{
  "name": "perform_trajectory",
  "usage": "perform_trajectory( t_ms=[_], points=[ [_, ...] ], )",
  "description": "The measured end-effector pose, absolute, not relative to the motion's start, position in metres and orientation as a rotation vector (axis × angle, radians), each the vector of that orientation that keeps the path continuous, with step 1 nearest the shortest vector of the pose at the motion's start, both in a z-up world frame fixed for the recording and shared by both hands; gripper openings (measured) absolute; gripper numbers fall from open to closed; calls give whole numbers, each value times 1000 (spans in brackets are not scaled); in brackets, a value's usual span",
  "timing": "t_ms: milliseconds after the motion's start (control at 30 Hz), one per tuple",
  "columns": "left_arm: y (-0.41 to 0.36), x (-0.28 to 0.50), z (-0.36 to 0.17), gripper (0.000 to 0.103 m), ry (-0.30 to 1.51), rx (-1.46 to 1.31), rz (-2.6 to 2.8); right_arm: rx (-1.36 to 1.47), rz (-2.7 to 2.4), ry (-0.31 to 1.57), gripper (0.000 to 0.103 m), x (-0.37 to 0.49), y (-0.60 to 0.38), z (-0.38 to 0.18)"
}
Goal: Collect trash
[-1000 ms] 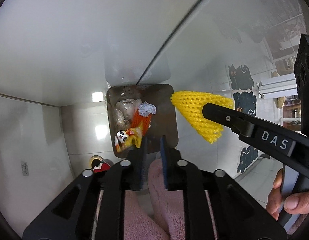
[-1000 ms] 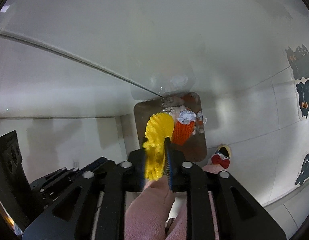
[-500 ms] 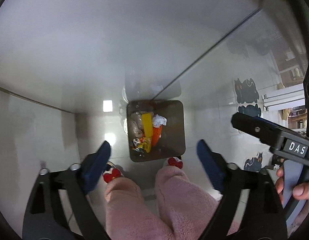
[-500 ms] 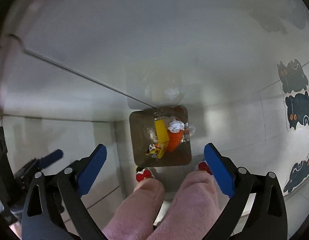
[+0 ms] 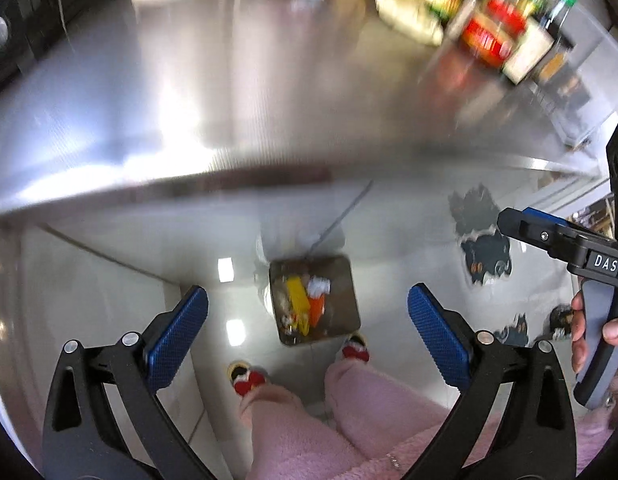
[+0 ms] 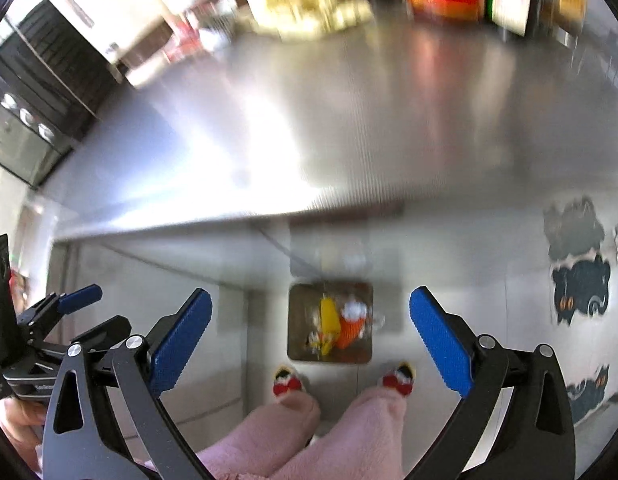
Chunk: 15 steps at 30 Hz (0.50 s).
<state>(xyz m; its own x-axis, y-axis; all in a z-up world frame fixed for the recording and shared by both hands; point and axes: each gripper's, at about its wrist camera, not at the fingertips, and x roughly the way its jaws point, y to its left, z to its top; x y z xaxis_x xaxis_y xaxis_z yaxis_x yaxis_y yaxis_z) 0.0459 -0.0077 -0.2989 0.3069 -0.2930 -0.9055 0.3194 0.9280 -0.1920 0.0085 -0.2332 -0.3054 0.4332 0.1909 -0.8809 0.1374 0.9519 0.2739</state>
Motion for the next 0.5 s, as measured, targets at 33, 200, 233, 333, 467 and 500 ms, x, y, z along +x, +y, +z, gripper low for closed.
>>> perform_trajectory(
  t_ms=[33, 200, 233, 333, 467, 500],
  points=[
    [-8, 48, -289, 95, 1178, 20, -401, 321, 34, 1096, 100, 13, -234, -291],
    [-5, 67, -239, 95, 1107, -13, -382, 304, 28, 1014, 100, 33, -238, -247],
    [-6, 70, -233, 95, 1092, -9, -380, 306, 28, 1001, 100, 40, -240, -240],
    [-9, 82, -214, 95, 1041, 18, -377, 306, 23, 983, 100, 54, -241, -228],
    [-9, 103, -199, 95, 1002, 35, -366, 301, 16, 951, 99, 83, -238, -206],
    [-9, 109, -197, 95, 995, 37, -362, 296, 15, 945, 100, 90, -238, -202]
  ],
)
